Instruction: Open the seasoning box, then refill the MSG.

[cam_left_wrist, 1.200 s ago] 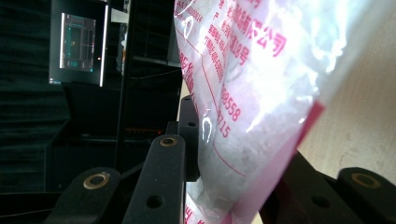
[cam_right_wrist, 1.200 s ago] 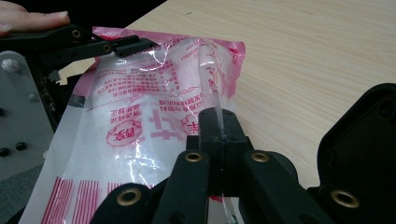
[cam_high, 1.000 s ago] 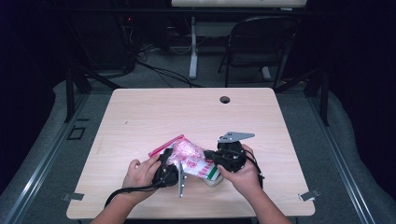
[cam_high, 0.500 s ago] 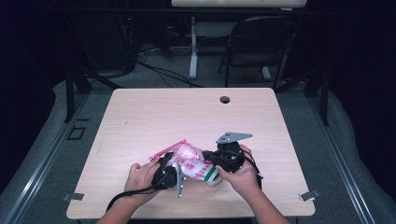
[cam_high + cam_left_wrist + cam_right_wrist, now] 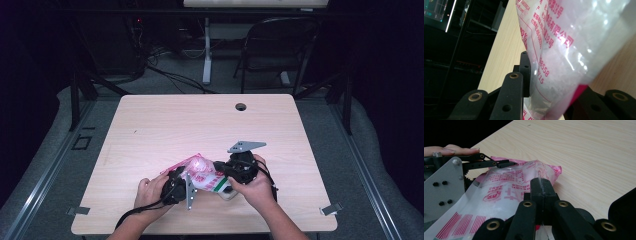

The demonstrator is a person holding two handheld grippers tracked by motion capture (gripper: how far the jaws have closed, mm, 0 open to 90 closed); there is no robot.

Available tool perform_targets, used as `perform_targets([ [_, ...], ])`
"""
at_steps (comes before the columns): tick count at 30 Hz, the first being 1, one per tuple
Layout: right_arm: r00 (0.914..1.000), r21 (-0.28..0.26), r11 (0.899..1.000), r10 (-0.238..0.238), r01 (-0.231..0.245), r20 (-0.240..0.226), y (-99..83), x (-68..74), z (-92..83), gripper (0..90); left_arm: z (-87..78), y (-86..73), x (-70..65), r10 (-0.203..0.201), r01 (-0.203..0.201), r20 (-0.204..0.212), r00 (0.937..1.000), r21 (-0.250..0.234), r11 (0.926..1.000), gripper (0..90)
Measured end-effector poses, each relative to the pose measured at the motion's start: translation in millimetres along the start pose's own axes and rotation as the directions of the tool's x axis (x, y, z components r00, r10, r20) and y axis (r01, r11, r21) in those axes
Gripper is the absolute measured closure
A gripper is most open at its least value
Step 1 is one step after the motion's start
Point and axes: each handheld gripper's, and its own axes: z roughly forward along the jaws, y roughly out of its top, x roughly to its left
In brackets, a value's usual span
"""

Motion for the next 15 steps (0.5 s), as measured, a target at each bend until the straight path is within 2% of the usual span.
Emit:
perform_targets([
  [2, 1.0000, 0.003, 1.000, 0.003, -0.003, -0.004, 0.8, -0.6, 0.0, 90.0, -0.6, -0.3, 0.6, 0.000, 0.000, 0.000, 1.0000, 0.004, 1.0000, 78.1],
  [4, 1.0000, 0.004, 1.000, 0.000, 0.000, -0.006, 1.3, -0.3, 0.6, 90.0, -1.0, -1.9, 1.7, -0.021, 0.021, 0.011, 0.9997, 0.003, 0.9998, 77.9],
  [5, 1.0000, 0.005, 1.000, -0.002, 0.002, -0.008, 1.6, 0.7, 1.0, 90.0, -1.2, -3.1, 2.7, -0.039, 0.039, 0.020, 0.9990, 0.004, 0.9992, 77.6],
  [6, 1.0000, 0.008, 1.000, -0.005, 0.005, -0.008, 1.7, 1.8, 1.2, 90.0, 1.2, -4.0, -0.4, -0.099, 0.101, 0.033, 0.9945, -0.035, 0.9943, 77.3],
  [8, 0.9999, 0.006, 1.000, -0.004, 0.004, -0.010, 1.7, 2.6, 2.3, 90.0, 0.9, -5.1, -0.3, -0.107, 0.108, 0.039, 0.9935, -0.033, 0.9936, 77.0],
  [9, 1.0000, 0.008, 1.000, -0.003, 0.003, -0.009, 1.8, 3.0, 2.5, 90.0, -0.8, -5.3, 1.9, -0.071, 0.072, 0.038, 0.9967, -0.007, 0.9974, 77.0],
  [10, 0.9999, 0.010, 1.000, -0.004, 0.004, -0.010, 2.0, 3.1, 2.7, 90.0, 0.1, -5.7, -0.5, -0.100, 0.101, 0.044, 0.9940, -0.023, 0.9946, 77.1],
  [11, 0.9999, 0.011, 1.000, -0.007, 0.007, -0.008, 2.1, 2.9, 2.8, 90.0, 0.6, -6.0, -1.6, -0.112, 0.114, 0.050, 0.9924, -0.030, 0.9931, 77.2],
  [13, 0.9999, 0.017, 1.000, -0.006, 0.006, -0.010, 2.2, 2.6, 3.4, 90.0, 0.7, -6.6, -1.7, -0.118, 0.120, 0.055, 0.9915, -0.031, 0.9924, 77.3],
  [14, 0.9999, 0.016, 1.000, -0.005, 0.005, -0.010, 2.1, 2.9, 3.6, 90.0, 0.2, -6.9, -0.3, -0.104, 0.105, 0.054, 0.9931, -0.024, 0.9941, 77.4],
  [15, 0.9999, 0.018, 1.000, -0.005, 0.005, -0.010, 2.0, 3.1, 3.7, 90.0, 0.8, -7.3, -1.8, -0.134, 0.136, 0.063, 0.9890, -0.033, 0.9902, 77.4],
])
